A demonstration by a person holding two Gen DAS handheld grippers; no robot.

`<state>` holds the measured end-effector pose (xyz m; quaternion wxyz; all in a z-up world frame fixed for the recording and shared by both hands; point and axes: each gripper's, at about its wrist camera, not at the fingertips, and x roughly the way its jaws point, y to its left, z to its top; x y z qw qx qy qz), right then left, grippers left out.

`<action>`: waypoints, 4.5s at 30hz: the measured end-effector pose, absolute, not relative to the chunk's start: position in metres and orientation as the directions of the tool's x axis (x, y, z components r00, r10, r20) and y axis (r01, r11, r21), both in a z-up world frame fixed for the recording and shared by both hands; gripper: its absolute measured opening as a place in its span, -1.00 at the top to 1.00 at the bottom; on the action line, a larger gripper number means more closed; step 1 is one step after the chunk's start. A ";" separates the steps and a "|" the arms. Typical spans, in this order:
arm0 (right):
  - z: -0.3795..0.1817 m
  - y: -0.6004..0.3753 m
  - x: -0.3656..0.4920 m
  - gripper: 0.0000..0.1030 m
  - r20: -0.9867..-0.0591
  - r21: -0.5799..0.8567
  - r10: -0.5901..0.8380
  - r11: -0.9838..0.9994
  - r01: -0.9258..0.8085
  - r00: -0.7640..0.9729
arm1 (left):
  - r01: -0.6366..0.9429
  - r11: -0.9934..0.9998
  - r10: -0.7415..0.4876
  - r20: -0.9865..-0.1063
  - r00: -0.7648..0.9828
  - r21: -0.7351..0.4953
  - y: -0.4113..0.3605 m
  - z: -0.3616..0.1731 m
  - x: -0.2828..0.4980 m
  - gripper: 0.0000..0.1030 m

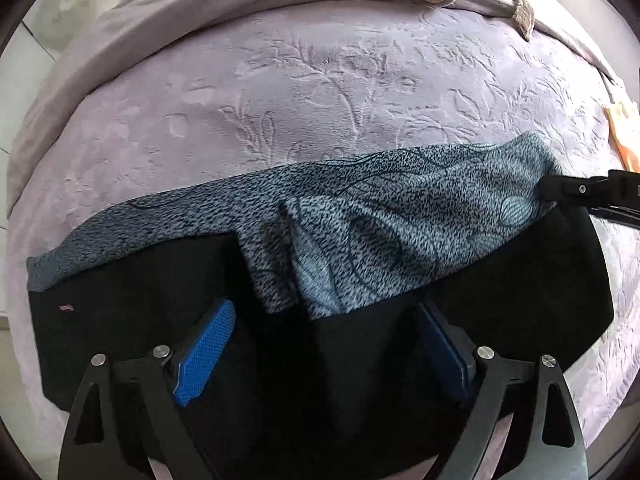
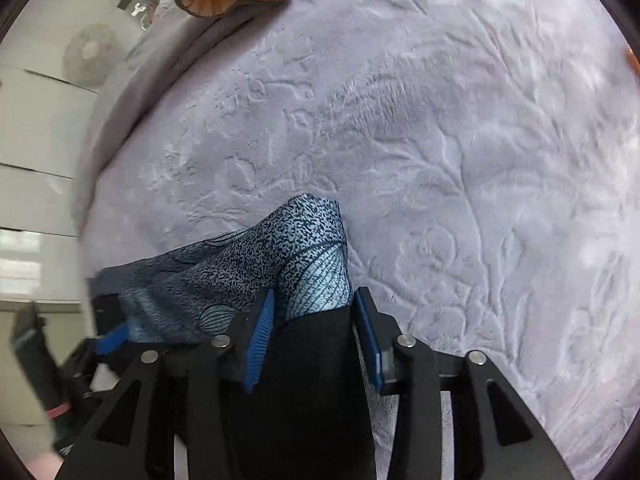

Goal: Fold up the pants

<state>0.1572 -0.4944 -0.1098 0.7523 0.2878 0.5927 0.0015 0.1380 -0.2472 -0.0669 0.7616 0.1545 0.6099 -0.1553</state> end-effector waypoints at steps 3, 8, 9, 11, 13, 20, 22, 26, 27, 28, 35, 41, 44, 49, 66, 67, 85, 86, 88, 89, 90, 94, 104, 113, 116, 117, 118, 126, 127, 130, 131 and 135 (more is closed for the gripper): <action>-0.092 -0.470 0.161 0.00 -0.912 0.372 0.282 0.874 0.313 0.297 | 0.423 0.905 -0.042 -0.976 0.213 0.053 -0.235 -0.057 0.130 -0.78; -0.065 -0.431 0.133 -0.48 -0.936 0.294 0.219 0.916 0.272 0.276 | 0.384 0.923 -0.051 -0.979 0.195 0.028 -0.200 -0.042 0.112 -0.78; -0.061 -0.428 0.124 -0.48 -0.940 0.278 0.204 0.922 0.270 0.272 | 0.375 0.927 -0.050 -0.980 0.192 0.026 -0.194 -0.040 0.109 -0.78; -0.054 -0.417 0.104 -0.48 -0.946 0.259 0.188 0.929 0.265 0.266 | 0.356 0.934 -0.046 -0.981 0.190 0.025 -0.180 -0.036 0.101 -0.78; -0.048 -0.406 0.085 -0.48 -0.947 0.260 0.192 0.929 0.262 0.258 | 0.340 0.940 -0.034 -0.981 0.189 0.033 -0.167 -0.034 0.094 -0.78; -0.039 -0.366 0.067 -0.42 -0.934 0.320 0.264 0.918 0.236 0.240 | 0.272 0.962 -0.030 -0.983 0.179 0.020 -0.123 -0.028 0.077 -0.78; -0.038 -0.356 0.078 0.20 -0.907 0.386 0.325 0.897 0.217 0.269 | 0.250 0.968 -0.029 -0.984 0.178 0.016 -0.109 -0.025 0.075 -0.78; -0.059 -0.329 0.108 0.42 -0.890 0.433 0.383 0.879 0.200 0.248 | 0.205 0.979 -0.011 -0.987 0.162 0.022 -0.085 -0.029 0.071 -0.78; -0.070 -0.319 0.115 0.42 -0.891 0.436 0.393 0.879 0.190 0.226 | 0.195 0.981 -0.008 -0.987 0.159 0.023 -0.079 -0.030 0.071 -0.78; -0.074 -0.311 0.113 0.42 -0.897 0.430 0.395 0.884 0.183 0.198 | 0.186 0.982 -0.006 -0.987 0.158 0.024 -0.075 -0.031 0.070 -0.78; -0.088 -0.286 0.108 0.42 -0.930 0.361 0.340 0.918 0.164 0.141 | 0.163 0.987 -0.011 -0.988 0.155 0.014 -0.061 -0.035 0.068 -0.78; -0.073 -0.280 0.100 0.42 -0.941 0.330 0.316 0.935 0.128 0.119 | 0.178 0.984 -0.036 -0.986 0.165 -0.007 -0.063 -0.030 0.069 -0.78; -0.067 -0.276 0.095 0.42 -0.947 0.312 0.300 0.943 0.113 0.113 | 0.189 0.982 -0.044 -0.986 0.163 -0.013 -0.067 -0.029 0.068 -0.78; -0.054 -0.272 0.087 0.42 -0.946 0.310 0.294 0.944 0.113 0.139 | 0.208 0.978 -0.046 -0.986 0.161 -0.012 -0.071 -0.030 0.064 -0.78; -0.074 -0.279 0.197 0.29 -0.984 0.106 0.087 0.986 0.125 0.154 | 0.151 0.989 -0.027 -0.987 0.158 -0.003 -0.050 -0.030 0.051 -0.78; -0.073 -0.272 0.198 0.58 -0.987 0.074 0.058 0.992 0.103 0.150 | 0.145 0.989 -0.033 -0.985 0.166 -0.009 -0.048 -0.028 0.052 -0.78; -0.042 -0.246 0.144 0.30 -0.953 0.274 0.268 0.962 0.021 0.140 | 0.062 0.993 -0.116 -0.968 0.223 -0.104 -0.001 -0.024 0.085 -0.78; -0.046 -0.248 0.141 0.29 -0.955 0.272 0.265 0.962 0.033 0.132 | 0.068 0.992 -0.120 -0.966 0.229 -0.108 -0.002 -0.024 0.088 -0.78; -0.062 -0.247 0.135 0.30 -0.957 0.280 0.272 0.958 0.067 0.105 | 0.079 0.991 -0.128 -0.965 0.231 -0.112 -0.007 -0.023 0.093 -0.78; -0.069 -0.247 0.134 0.30 -0.955 0.290 0.283 0.954 0.083 0.085 | 0.076 0.990 -0.134 -0.965 0.226 -0.120 -0.008 -0.024 0.096 -0.78; -0.076 -0.246 0.132 0.30 -0.956 0.292 0.286 0.951 0.100 0.069 | 0.064 0.988 -0.149 -0.964 0.219 -0.139 -0.007 -0.026 0.098 -0.78; -0.082 -0.245 0.128 0.15 -0.956 0.291 0.283 0.948 0.125 0.082 | -0.019 0.982 -0.179 -0.959 0.220 -0.188 0.014 -0.031 0.102 -0.78; -0.085 -0.226 0.132 0.07 -0.962 0.269 0.264 0.960 0.075 0.062 | -0.173 0.962 -0.160 -0.948 0.276 -0.213 0.095 -0.036 0.108 -0.78; -0.078 -0.201 0.133 0.00 -0.978 0.200 0.199 0.980 0.014 0.069 | 0.023 0.999 -0.052 -0.917 0.396 -0.046 0.037 -0.027 0.180 -0.78; -0.067 -0.193 0.133 0.00 -0.977 0.194 0.194 0.981 -0.003 0.087 | 0.001 0.998 0.056 -0.912 0.407 0.062 0.020 -0.043 0.211 -0.78; -0.064 -0.191 0.134 0.00 -0.976 0.196 0.195 0.981 -0.005 0.094 | -0.024 0.996 0.093 -0.913 0.397 0.091 0.022 -0.049 0.217 -0.78; -0.060 -0.189 0.136 0.00 -0.975 0.198 0.198 0.980 -0.008 0.101 | -0.053 0.991 0.131 -0.918 0.374 0.119 0.026 -0.059 0.223 -0.78; -0.048 -0.178 0.143 0.00 -0.968 0.215 0.216 0.976 -0.018 0.129 | -0.148 0.970 0.232 -0.910 0.345 0.191 0.060 -0.077 0.233 -0.83; -0.048 -0.176 0.143 0.00 -0.968 0.215 0.215 0.977 -0.020 0.128 | -0.161 0.968 0.237 -0.908 0.346 0.191 0.066 -0.076 0.232 -0.83; -0.048 -0.174 0.142 0.00 -0.966 0.220 0.220 0.975 -0.018 0.133 | -0.184 0.975 0.178 -0.928 0.328 0.122 0.084 -0.074 0.228 -0.83; -0.048 -0.174 0.141 0.00 -0.965 0.222 0.223 0.975 -0.020 0.141 | -0.184 0.976 0.173 -0.925 0.337 0.116 0.086 -0.070 0.224 -0.83; -0.042 -0.174 0.148 0.00 -0.948 0.263 0.266 0.964 -0.041 0.174 | -0.145 0.987 0.115 -0.920 0.374 0.064 0.091 -0.048 0.202 -0.83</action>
